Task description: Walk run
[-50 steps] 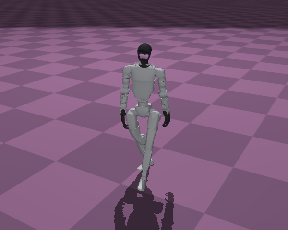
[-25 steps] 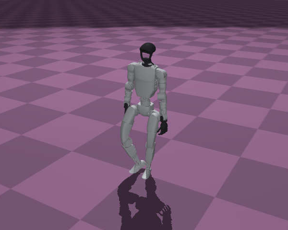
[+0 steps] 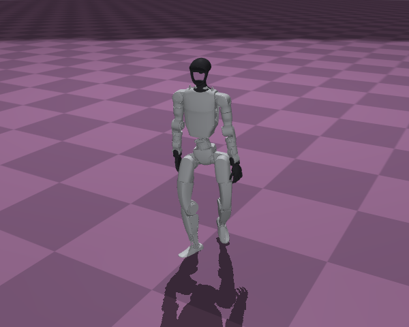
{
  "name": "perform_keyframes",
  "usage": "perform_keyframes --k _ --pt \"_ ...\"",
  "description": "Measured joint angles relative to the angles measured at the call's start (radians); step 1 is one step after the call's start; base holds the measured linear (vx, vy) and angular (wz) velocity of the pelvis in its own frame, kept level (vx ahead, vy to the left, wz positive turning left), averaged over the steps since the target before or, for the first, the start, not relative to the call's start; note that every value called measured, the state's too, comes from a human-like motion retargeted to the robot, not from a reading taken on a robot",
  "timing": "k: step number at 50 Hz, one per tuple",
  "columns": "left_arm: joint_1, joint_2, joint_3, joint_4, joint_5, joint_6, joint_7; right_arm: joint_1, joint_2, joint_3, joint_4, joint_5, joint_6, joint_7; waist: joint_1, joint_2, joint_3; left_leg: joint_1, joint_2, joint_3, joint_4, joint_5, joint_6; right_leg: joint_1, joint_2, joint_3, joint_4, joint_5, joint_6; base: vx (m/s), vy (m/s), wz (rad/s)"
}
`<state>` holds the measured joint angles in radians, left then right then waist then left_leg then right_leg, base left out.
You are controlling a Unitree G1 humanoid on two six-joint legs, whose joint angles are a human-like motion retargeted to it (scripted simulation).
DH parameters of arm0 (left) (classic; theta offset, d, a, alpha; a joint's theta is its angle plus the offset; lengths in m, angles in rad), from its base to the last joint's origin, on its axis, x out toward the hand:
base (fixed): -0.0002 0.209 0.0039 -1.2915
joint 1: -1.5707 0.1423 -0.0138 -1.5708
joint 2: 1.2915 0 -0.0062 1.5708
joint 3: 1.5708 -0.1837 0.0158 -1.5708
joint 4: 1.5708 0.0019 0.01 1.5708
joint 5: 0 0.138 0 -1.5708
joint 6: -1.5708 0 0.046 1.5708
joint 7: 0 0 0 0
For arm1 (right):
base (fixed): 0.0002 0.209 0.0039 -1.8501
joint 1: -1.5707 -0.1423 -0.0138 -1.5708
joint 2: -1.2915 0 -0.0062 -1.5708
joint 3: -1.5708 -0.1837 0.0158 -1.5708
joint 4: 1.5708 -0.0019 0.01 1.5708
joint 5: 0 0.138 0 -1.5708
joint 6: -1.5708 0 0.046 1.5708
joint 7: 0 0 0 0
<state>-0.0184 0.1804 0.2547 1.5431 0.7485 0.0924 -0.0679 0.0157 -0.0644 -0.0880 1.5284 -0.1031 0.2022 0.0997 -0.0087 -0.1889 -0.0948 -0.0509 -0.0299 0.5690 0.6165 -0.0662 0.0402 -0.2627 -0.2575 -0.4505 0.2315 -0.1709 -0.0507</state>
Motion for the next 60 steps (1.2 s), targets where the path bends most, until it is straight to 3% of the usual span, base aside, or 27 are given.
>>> perform_keyframes --k 6,12,17,20,22,24,26,31,35,38,41,47,50,55,57,58,60 --pt "0.088 -0.014 0.098 0.076 0.012 0.044 0.013 -0.099 -0.013 0.084 -0.053 -0.144 -0.016 -0.19 0.042 0.048 0.013 -0.203 0.039 -0.073 -0.037 -0.057 -0.068 0.163 0.118 -0.064 -0.129 -0.018 0.004 0.46 -0.12 0.22" --pt "0.105 -0.016 0.147 0.14 0.034 0.075 -0.056 -0.142 0.009 0.062 -0.112 -0.173 -0.049 -0.057 0.118 0.085 0.057 -0.341 0.021 -0.145 -0.31 -0.04 -0.041 0.298 0.221 -0.072 -0.211 -0.059 0.019 0.44 -0.1 0.12" --pt "0.104 -0.028 0.177 0.141 0.001 -0.024 -0.013 -0.176 0.021 0.05 -0.085 -0.134 -0.058 0.059 0.146 0.077 0.068 -0.433 -0.015 -0.227 -0.434 0.002 -0.079 0.365 0.247 -0.071 -0.24 -0.076 0.063 0.52 -0.03 -0.07" --pt "0.097 -0.029 0.187 0.125 -0.014 -0.059 -0.006 -0.165 0.014 0.068 -0.057 -0.138 -0.082 0.117 0.148 0.07 0.059 -0.434 -0.027 -0.236 -0.412 0.032 -0.035 0.408 0.251 -0.079 -0.239 -0.076 0.106 0.62 0.02 -0.12" --pt "0.09 -0.027 0.184 0.111 -0.014 -0.059 -0.011 -0.148 -0.002 0.055 -0.016 -0.142 -0.18 0.12 0.176 0.057 0.047 -0.419 -0.017 -0.168 -0.378 0.031 0.019 0.429 0.235 -0.056 -0.222 -0.053 0.142 0.76 0.05 -0.53" --pt "0.08 -0.024 0.188 0.101 -0.022 -0.048 -0.014 -0.129 -0.003 0.04 0.026 -0.083 -0.279 0.052 0.19 0.05 0.036 -0.424 -0.013 -0.224 -0.324 -0.005 0.04 0.446 0.216 -0.042 -0.194 0.005 0.178 0.82 0.02 -0.68" --pt "0.07 -0.026 0.204 0.089 -0.042 -0.035 -0.005 -0.103 0.015 0.011 0.049 -0.007 -0.312 -0.024 0.181 0.054 0.022 -0.408 0.0 -0.248 -0.294 -0.052 0.04 0.45 0.196 -0.05 -0.143 0.092 0.198 0.76 0.0 -0.5" --pt "0.033 -0.015 0.186 0.055 -0.153 -0.046 -0.018 -0.051 0.015 -0.045 0.059 0.095 -0.279 0.03 0.155 0.138 0.0 -0.266 0.116 -0.189 -0.346 -0.114 0.029 0.373 0.196 -0.061 0.146 0.327 0.104 0.61 0.01 -0.51" --pt "-0.023 0.03 0.172 0.022 -0.198 -0.045 -0.027 -0.028 -0.011 -0.009 0.037 0.009 -0.219 0.043 0.108 0.196 0.014 -0.18 0.19 -0.14 -0.364 -0.158 0.002 0.227 0.146 -0.109 0.445 0.263 0.04 0.61 0.01 -0.72" --pt "-0.088 0.075 0.124 0.015 -0.197 -0.034 -0.002 -0.009 -0.011 -0.017 0.042 -0.041 -0.235 0.005 0.077 0.177 0.028 -0.122 0.154 -0.115 -0.414 -0.167 0.0 0.078 0.091 -0.119 0.543 0.196 0.027 0.3 -0.06 -0.09" --pt "-0.145 0.104 0.082 -0.003 -0.173 -0.029 -0.007 0.01 -0.002 -0.037 0.06 -0.067 -0.225 0.024 0.043 0.142 0.027 -0.075 0.094 -0.108 -0.461 -0.176 0.003 -0.061 0.068 -0.097 0.491 0.144 0.02 0.48 -0.06 0.21" --pt "-0.218 0.138 0.026 -0.088 -0.111 -0.041 -0.111 0.033 0.015 -0.047 0.09 -0.1 -0.14 0.023 -0.078 0.099 0.044 0.015 -0.009 -0.179 -0.513 -0.21 0.003 -0.233 0.118 0.046 0.097 0.128 0.036 0.45 -0.14 0.72" --pt "-0.24 0.148 -0.016 -0.122 -0.058 -0.039 -0.174 0.046 0.016 -0.049 0.104 -0.125 -0.13 0.022 -0.094 0.1 0.046 0.056 -0.017 -0.208 -0.523 -0.229 -0.008 -0.281 0.143 0.086 -0.022 0.097 0.013 0.6 -0.26 0.57" --pt "-0.224 0.133 -0.071 -0.146 0.001 -0.049 -0.197 0.052 0.003 -0.074 0.113 -0.165 -0.112 0.03 -0.083 0.111 0.023 0.105 -0.008 -0.247 -0.512 -0.24 -0.047 -0.284 0.133 0.052 -0.005 0.11 -0.026 0.57 -0.27 0.41" --pt "-0.192 0.131 -0.07 -0.145 0.013 -0.051 -0.194 0.054 -0.001 -0.068 0.108 -0.161 -0.112 0.029 -0.096 0.104 0.013 0.127 -0.011 -0.259 -0.489 -0.211 -0.063 -0.251 0.107 -0.036 0.005 0.165 -0.054 0.6 -0.27 0.59" --pt "-0.168 0.129 -0.07 -0.142 0.018 -0.053 -0.191 0.057 -0.004 -0.066 0.106 -0.156 -0.111 0.031 -0.098 0.101 0.01 0.139 -0.009 -0.266 -0.472 -0.18 -0.073 -0.246 0.112 0.001 0.02 0.164 -0.082 0.72 -0.33 0.65" --pt "-0.122 0.112 -0.065 -0.133 0.031 -0.053 -0.169 0.053 -0.011 -0.083 0.106 -0.151 -0.103 0.04 -0.077 0.088 0.007 0.148 -0.007 -0.264 -0.416 -0.078 -0.09 -0.232 0.094 0.032 0.075 0.108 -0.081 0.72 -0.33 0.61"
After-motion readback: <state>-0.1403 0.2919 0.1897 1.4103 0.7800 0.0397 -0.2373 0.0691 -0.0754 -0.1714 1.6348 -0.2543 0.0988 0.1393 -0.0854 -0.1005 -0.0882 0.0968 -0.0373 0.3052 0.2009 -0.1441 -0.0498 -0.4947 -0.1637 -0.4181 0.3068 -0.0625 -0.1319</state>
